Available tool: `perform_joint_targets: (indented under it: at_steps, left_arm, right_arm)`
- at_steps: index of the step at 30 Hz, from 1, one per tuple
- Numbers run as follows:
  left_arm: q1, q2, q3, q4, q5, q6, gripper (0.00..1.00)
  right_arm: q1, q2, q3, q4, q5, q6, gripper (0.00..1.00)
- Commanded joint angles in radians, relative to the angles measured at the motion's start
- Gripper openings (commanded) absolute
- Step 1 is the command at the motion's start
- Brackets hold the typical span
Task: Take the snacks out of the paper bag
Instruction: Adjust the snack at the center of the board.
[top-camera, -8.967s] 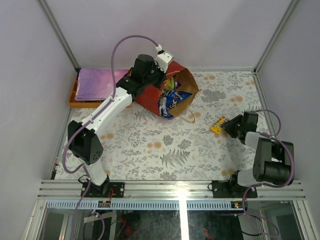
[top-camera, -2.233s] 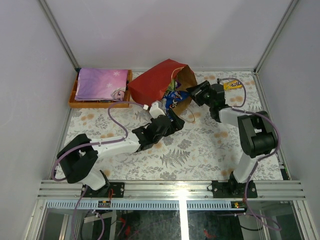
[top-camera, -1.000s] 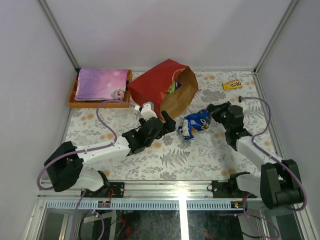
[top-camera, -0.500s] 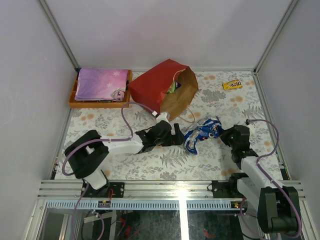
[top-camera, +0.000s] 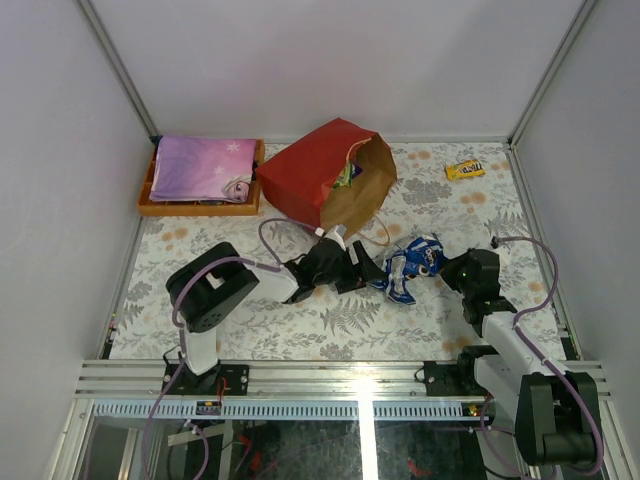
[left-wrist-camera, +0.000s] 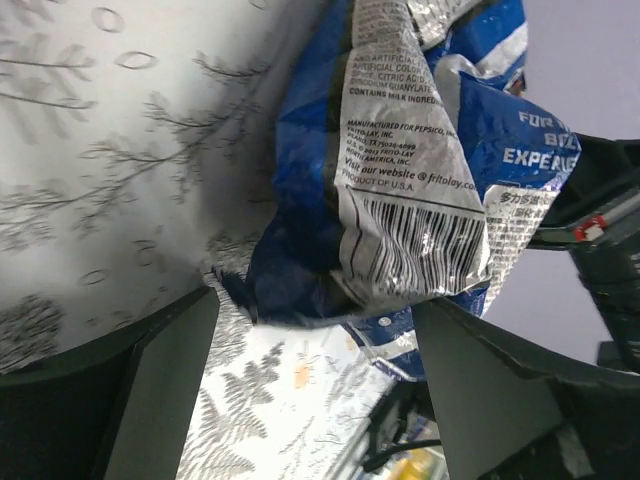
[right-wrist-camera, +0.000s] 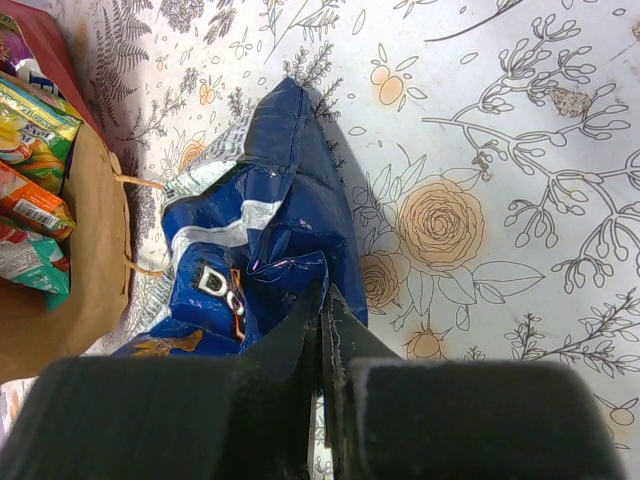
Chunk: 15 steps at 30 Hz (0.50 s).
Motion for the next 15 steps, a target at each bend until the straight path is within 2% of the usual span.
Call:
perform_joint_targets:
  at_steps: [1, 10, 15]
  left_arm:
    - [-0.004, 0.092, 0.026, 0.103, 0.105, -0.085, 0.79]
    - [0.002, 0.148, 0.087, 0.149, 0.097, -0.170, 0.77]
    - [0.008, 0.097, 0.084, 0.124, 0.052, -0.123, 0.67]
  right_arm:
    - [-0.005, -0.012, 0.028, 0.015, 0.006, -0.020, 0.00]
    - [-0.005, -0.008, 0.027, 0.024, 0.007, -0.020, 0.00]
    - [-0.004, -0.007, 0.028, 0.024, 0.002, -0.019, 0.00]
